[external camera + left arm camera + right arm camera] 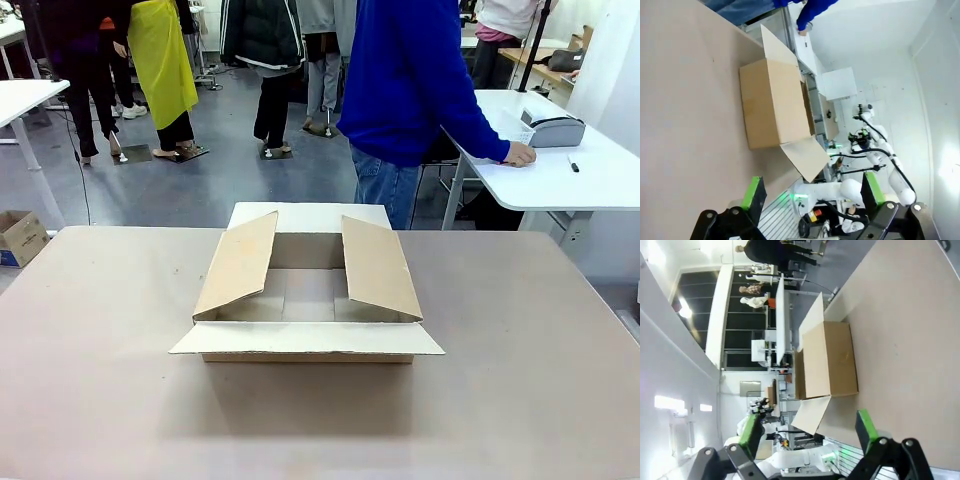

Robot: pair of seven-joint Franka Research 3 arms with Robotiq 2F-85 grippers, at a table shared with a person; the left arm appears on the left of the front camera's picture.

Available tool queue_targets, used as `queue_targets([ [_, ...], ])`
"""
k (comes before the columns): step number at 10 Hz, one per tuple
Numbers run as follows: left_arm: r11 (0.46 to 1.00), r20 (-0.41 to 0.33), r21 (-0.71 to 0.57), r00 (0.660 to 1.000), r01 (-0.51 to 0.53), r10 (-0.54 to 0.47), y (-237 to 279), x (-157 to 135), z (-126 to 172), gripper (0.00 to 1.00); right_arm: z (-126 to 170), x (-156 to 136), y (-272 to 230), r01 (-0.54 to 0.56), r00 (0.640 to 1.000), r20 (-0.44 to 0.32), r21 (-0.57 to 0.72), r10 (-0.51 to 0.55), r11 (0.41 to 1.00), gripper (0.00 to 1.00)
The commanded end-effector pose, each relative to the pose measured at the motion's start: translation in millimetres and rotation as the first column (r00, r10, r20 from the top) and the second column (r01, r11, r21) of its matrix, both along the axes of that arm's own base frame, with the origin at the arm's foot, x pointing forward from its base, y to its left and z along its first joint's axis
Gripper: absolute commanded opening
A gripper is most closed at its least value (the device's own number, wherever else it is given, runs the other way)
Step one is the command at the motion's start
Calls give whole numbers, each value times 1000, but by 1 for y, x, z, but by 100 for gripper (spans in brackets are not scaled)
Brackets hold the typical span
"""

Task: Pack the gift set into the box.
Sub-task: Place both hands on the side flaps of the Package Box and spread them outward.

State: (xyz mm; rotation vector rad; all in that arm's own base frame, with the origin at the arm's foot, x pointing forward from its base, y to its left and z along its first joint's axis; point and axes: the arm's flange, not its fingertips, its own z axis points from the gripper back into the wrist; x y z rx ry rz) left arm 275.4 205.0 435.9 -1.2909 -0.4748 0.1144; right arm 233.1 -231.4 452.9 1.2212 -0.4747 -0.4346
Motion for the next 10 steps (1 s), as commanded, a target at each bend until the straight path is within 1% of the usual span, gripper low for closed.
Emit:
queue_targets([
  [1,992,16,125,1000,2,-4,-54,3,38,100,33,31,63,-40,999,-23,-196,36,980,100],
  [2,968,25,231,994,97,-106,-96,9,68,100,60,57,116,-100,995,-25,-325,97,940,100],
  [3,914,32,352,973,202,-228,-146,14,94,100,81,80,176,-167,984,-20,-448,177,878,100],
  [4,841,32,454,938,294,-346,-196,18,112,100,92,94,234,-240,961,-12,-536,277,809,100],
  [5,769,-9,555,926,318,-377,-253,33,119,100,89,105,300,-292,934,-28,-634,356,716,100],
  [6,730,-85,552,898,402,-431,-289,46,111,100,75,106,341,-358,889,-60,-709,454,608,100],
  [7,839,15,462,943,288,-331,-221,10,117,100,98,80,261,-267,951,-23,-562,308,783,100],
  [8,839,15,462,943,288,-331,-221,10,117,100,98,80,261,-267,951,-23,-562,308,783,100],
  [9,763,-34,537,913,361,-408,-294,15,122,100,91,79,347,-337,910,-42,-655,412,677,100],
  [10,710,-93,618,929,336,-359,-326,21,122,100,89,87,391,-333,890,-44,-743,454,581,100],
])
